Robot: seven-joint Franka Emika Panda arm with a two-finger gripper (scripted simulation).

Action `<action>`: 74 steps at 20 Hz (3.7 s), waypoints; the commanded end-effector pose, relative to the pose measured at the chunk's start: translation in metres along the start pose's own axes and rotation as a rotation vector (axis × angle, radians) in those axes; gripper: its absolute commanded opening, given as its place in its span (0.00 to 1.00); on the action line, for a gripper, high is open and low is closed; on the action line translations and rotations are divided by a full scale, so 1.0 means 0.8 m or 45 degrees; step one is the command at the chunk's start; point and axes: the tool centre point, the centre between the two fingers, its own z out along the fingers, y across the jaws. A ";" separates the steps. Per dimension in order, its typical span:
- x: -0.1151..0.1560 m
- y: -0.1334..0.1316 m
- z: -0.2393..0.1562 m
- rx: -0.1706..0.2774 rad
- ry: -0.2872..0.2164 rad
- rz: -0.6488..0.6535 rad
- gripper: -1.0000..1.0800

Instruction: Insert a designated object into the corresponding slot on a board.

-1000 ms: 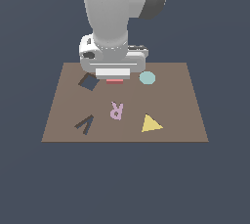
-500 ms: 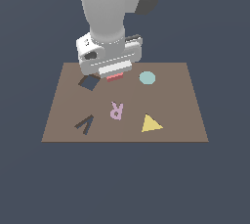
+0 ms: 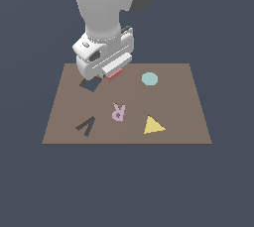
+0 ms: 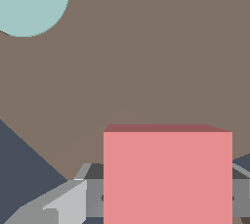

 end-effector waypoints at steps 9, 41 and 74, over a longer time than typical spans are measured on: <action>-0.021 0.014 -0.002 -0.001 0.001 -0.517 0.00; -0.032 0.087 -0.007 -0.002 -0.001 -2.051 0.00; -0.017 0.103 0.004 -0.001 -0.001 -2.493 0.96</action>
